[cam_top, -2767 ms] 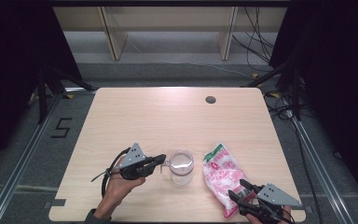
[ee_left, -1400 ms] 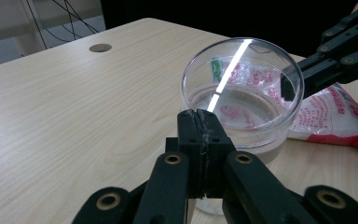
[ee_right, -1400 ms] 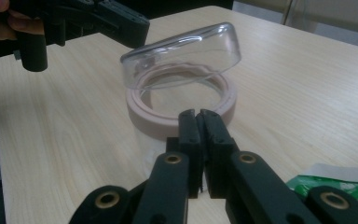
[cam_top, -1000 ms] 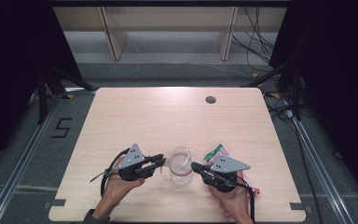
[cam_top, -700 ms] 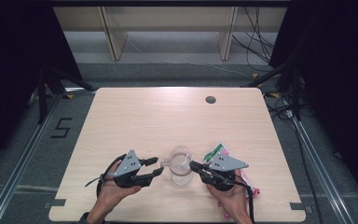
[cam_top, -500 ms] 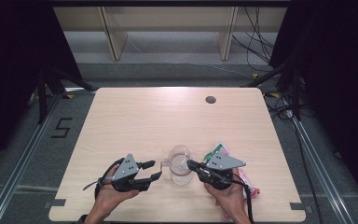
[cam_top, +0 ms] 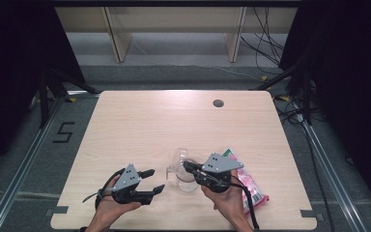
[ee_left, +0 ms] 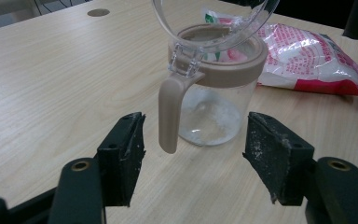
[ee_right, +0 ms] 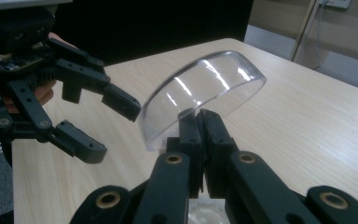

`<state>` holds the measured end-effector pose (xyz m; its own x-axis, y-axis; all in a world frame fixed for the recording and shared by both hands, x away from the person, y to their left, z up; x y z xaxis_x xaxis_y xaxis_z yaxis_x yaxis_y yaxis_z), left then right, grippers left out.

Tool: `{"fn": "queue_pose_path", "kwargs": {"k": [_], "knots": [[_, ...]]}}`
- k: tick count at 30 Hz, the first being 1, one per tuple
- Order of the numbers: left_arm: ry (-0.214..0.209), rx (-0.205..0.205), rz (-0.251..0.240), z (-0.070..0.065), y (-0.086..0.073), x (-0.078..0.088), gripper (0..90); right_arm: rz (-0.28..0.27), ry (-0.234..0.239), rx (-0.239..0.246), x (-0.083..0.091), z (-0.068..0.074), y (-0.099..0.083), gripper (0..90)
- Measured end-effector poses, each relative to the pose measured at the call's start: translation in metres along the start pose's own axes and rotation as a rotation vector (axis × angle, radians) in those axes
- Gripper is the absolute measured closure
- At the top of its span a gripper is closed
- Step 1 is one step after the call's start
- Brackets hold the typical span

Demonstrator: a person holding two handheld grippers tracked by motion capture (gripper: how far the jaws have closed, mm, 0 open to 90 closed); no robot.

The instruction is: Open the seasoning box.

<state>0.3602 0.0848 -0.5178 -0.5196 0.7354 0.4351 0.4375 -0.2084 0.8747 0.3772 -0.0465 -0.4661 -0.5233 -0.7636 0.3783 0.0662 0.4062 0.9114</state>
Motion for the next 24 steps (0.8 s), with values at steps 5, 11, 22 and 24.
{"fn": "queue_pose_path", "kwargs": {"k": [5,11,22,24], "knots": [[0.013,0.018,0.000,0.003,-0.001,0.003,33.9,-0.017,0.008,0.046,-0.009,0.004,0.011,88.8],[0.004,0.021,-0.001,0.002,-0.004,0.001,33.3,-0.036,0.028,0.065,-0.021,0.014,0.021,88.6],[0.007,0.016,0.009,0.003,-0.004,0.002,31.4,-0.020,-0.005,0.034,-0.001,-0.006,0.015,77.9],[0.014,0.016,0.018,0.004,-0.005,0.002,31.1,-0.019,-0.038,0.008,0.013,-0.021,0.009,71.3]]}}
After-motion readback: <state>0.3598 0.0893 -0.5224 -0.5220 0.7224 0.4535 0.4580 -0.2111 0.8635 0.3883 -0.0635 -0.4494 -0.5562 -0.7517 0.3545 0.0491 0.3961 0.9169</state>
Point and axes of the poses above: each handheld gripper's, and its own axes: x roughly backward along the jaws, y roughly out of its top, z roughly to its left, the point moved 10 cm from there along -x, roughly forward along the jaws, and after that the axes turned 10 degrees about x, right-handed, at the moved point
